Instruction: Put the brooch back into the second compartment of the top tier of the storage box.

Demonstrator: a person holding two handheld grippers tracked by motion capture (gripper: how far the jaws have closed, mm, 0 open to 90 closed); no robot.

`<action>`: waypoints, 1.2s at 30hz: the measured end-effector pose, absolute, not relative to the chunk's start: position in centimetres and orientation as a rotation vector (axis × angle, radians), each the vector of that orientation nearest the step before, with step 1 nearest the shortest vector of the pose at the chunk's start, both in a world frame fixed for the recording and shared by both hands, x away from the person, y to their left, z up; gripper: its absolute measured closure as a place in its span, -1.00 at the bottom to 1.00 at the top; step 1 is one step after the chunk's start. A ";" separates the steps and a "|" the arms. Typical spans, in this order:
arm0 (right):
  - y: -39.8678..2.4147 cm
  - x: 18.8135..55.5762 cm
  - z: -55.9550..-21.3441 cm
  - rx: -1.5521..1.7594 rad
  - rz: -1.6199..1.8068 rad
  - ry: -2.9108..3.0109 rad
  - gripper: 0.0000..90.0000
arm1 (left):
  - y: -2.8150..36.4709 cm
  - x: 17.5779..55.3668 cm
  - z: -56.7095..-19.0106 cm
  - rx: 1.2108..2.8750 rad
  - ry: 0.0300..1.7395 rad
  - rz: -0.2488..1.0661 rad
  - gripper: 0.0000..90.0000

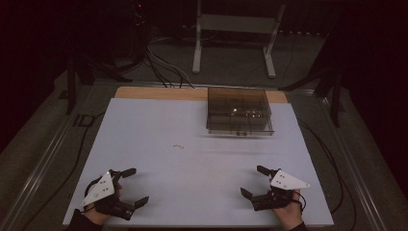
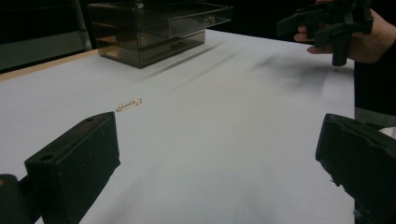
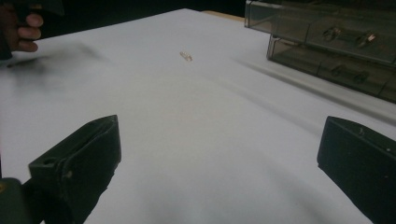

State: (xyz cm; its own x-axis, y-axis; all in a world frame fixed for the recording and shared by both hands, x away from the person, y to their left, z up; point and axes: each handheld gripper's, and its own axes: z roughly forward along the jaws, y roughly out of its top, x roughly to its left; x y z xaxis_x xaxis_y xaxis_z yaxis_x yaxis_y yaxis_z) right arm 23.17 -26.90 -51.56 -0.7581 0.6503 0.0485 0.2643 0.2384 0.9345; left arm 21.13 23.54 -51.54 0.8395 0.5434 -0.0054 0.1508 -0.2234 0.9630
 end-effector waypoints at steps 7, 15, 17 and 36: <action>-27.2 23.3 -51.5 0.889 1.557 2.188 -1.00 | 23.5 21.1 -51.5 1.784 0.531 0.398 -0.99; -26.8 23.2 -51.7 0.871 1.489 2.211 -1.00 | 23.5 21.2 -51.7 1.791 0.531 0.399 -0.99; -26.7 23.2 -51.5 0.870 1.486 2.205 -1.00 | 23.5 21.2 -51.6 1.792 0.533 0.402 -0.99; -26.2 23.2 -48.1 0.902 1.508 2.145 -1.00 | 23.4 21.0 -51.4 1.782 0.523 0.400 -0.99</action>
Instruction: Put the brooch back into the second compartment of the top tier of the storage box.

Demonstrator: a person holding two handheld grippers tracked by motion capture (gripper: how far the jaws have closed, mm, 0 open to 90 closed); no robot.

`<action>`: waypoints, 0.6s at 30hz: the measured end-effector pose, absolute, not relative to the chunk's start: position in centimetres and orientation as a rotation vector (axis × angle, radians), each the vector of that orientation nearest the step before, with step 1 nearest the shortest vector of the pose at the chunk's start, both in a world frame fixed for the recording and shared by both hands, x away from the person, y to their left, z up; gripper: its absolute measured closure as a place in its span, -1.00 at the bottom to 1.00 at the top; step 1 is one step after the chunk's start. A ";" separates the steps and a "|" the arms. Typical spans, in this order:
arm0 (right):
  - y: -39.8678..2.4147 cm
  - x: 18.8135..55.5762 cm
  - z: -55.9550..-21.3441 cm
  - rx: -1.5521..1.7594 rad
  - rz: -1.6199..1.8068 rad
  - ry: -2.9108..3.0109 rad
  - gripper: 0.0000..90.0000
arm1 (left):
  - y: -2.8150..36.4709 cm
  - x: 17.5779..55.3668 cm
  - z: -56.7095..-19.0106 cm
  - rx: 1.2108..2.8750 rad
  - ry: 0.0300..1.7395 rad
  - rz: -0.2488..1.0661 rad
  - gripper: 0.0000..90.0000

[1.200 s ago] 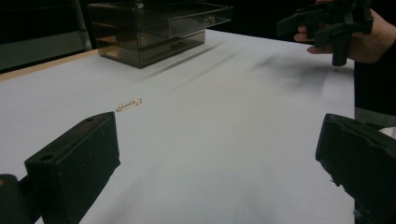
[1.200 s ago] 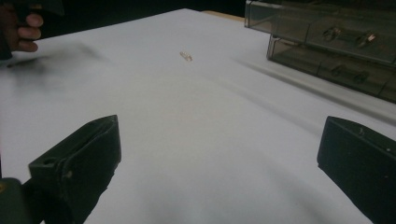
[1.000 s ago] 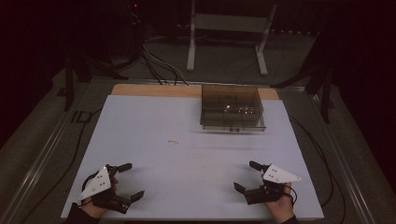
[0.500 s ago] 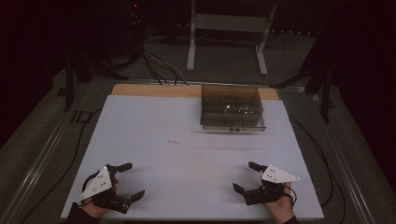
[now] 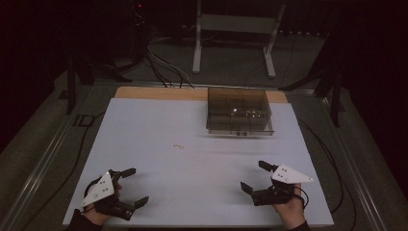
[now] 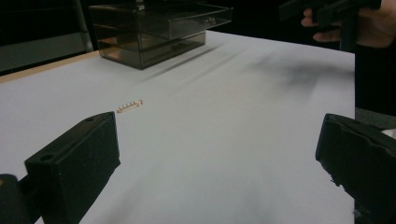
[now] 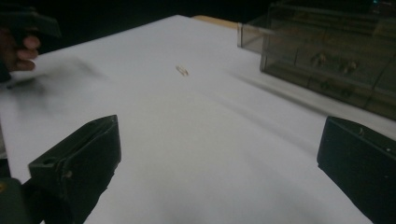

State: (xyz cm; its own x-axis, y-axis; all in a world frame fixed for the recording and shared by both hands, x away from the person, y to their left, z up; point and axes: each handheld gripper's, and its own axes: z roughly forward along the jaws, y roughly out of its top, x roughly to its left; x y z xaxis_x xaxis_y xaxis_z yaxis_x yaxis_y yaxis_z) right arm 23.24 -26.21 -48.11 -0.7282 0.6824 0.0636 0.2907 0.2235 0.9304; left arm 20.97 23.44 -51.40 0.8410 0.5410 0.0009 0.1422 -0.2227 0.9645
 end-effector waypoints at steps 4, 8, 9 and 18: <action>-26.3 23.5 -47.4 0.900 1.521 2.126 -1.00 | 23.4 20.9 -51.4 1.785 0.525 0.399 -0.99; -26.1 23.9 -46.6 0.904 1.526 2.117 -1.00 | 23.4 20.9 -51.4 1.781 0.521 0.401 -0.99; -26.1 24.1 -46.5 0.909 1.538 2.109 -1.00 | 23.4 20.9 -51.4 1.782 0.522 0.400 -0.99; -25.1 25.1 -45.5 0.876 1.559 2.121 -1.00 | 23.4 20.9 -51.3 1.778 0.518 0.399 -0.99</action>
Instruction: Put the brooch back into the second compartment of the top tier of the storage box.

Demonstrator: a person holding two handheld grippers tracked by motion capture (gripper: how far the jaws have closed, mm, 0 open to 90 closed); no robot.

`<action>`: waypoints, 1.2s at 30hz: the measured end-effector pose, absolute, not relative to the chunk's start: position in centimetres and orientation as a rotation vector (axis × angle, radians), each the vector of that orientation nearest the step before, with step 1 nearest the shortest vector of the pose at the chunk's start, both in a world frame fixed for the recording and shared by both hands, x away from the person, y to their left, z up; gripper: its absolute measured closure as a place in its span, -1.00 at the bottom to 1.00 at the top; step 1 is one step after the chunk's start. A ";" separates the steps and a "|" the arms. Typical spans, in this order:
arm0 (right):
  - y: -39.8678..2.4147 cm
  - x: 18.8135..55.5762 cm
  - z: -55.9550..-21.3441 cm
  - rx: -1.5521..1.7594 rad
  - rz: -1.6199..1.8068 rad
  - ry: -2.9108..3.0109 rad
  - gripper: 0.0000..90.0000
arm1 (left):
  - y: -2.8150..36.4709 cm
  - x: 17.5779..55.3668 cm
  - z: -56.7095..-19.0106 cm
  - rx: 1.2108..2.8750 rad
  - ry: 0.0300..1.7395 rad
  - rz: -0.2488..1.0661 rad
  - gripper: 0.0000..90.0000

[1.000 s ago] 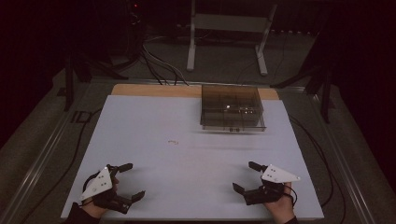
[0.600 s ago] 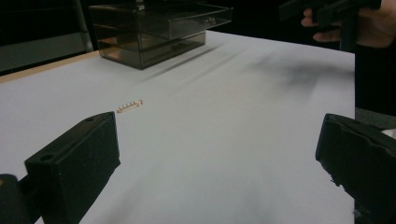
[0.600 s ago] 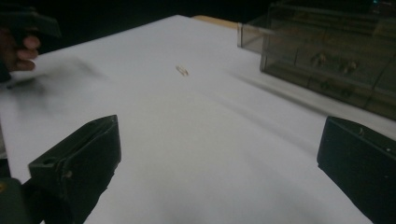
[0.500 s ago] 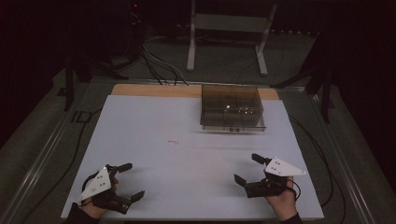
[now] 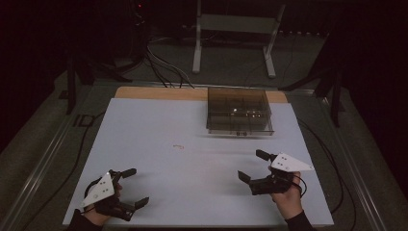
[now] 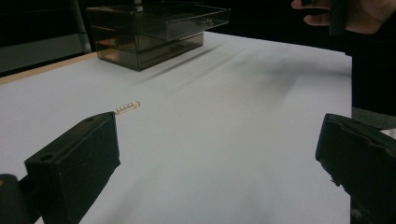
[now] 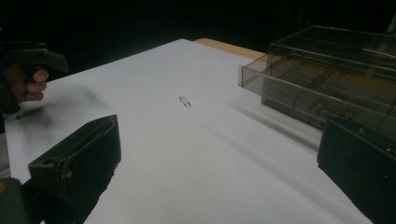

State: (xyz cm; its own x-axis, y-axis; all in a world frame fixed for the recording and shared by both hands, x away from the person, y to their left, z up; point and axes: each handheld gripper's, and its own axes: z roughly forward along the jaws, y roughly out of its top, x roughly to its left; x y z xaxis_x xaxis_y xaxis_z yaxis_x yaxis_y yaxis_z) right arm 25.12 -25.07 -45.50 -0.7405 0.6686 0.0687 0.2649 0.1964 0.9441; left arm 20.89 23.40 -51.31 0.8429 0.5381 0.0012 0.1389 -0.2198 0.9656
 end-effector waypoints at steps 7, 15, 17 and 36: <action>-23.9 26.0 -44.8 0.846 1.573 2.130 -1.00 | 23.4 20.9 -51.3 1.779 0.524 0.394 -0.99; -22.3 27.0 -44.2 0.800 1.591 2.140 -1.00 | 23.4 20.9 -51.4 1.783 0.523 0.395 -0.99; -21.9 27.2 -44.0 0.780 1.593 2.147 -1.00 | 23.4 20.9 -51.3 1.779 0.525 0.395 -0.99; -16.6 29.4 -43.1 0.677 1.632 2.241 -1.00 | 23.5 20.9 -51.3 1.778 0.522 0.390 -0.99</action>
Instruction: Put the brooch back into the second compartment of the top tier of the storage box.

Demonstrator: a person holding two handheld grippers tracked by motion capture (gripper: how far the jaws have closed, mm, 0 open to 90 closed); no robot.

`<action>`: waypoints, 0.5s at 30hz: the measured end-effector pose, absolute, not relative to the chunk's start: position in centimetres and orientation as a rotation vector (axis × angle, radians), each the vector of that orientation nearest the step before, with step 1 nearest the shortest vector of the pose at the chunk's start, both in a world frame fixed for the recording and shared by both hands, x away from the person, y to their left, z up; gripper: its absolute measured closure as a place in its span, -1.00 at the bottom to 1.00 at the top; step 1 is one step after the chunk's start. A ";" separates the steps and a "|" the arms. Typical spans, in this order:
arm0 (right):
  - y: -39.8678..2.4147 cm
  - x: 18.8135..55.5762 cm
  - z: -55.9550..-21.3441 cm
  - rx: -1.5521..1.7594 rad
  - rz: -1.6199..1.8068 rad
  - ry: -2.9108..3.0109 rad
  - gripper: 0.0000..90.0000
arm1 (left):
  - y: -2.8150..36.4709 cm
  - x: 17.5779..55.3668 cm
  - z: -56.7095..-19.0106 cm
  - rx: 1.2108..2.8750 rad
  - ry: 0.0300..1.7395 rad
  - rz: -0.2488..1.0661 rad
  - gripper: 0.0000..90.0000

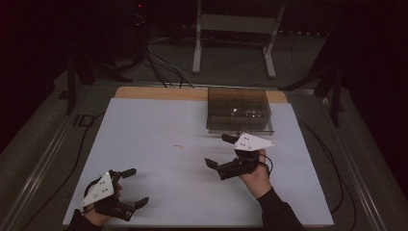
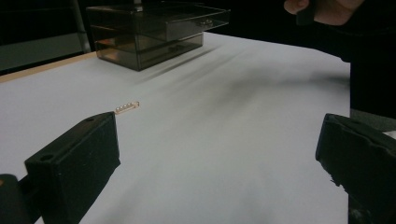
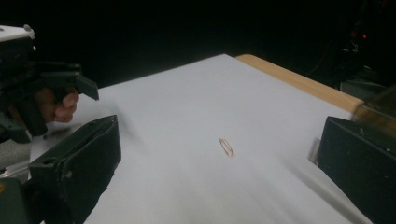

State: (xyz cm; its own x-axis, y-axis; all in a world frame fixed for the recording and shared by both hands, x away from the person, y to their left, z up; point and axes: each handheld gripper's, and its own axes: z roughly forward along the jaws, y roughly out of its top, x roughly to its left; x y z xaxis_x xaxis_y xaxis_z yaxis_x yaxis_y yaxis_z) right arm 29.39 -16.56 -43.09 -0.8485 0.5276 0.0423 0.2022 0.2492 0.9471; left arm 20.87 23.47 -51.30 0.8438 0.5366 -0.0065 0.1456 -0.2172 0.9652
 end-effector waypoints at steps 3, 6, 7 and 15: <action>-15.7 29.8 -42.9 0.653 1.643 2.246 -1.00 | 23.5 20.9 -51.3 1.772 0.522 0.389 -0.99; -14.7 30.4 -42.8 0.642 1.654 2.250 -1.00 | 23.5 20.9 -51.3 1.776 0.522 0.384 -0.99; -14.5 30.6 -42.8 0.639 1.654 2.254 -1.00 | 23.5 20.9 -51.3 1.776 0.522 0.384 -0.99; -12.6 32.0 -42.8 0.657 1.638 2.285 -1.00 | 23.5 20.8 -51.3 1.769 0.523 0.381 -0.99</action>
State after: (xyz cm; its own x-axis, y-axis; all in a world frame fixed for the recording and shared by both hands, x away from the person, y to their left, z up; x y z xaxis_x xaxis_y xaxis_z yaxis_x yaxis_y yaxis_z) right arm 31.96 -12.60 -42.80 -0.8659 0.4972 0.0547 0.2115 0.2647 0.9409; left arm 20.85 23.52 -51.25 0.8459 0.5331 -0.0157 0.1484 -0.2069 0.9670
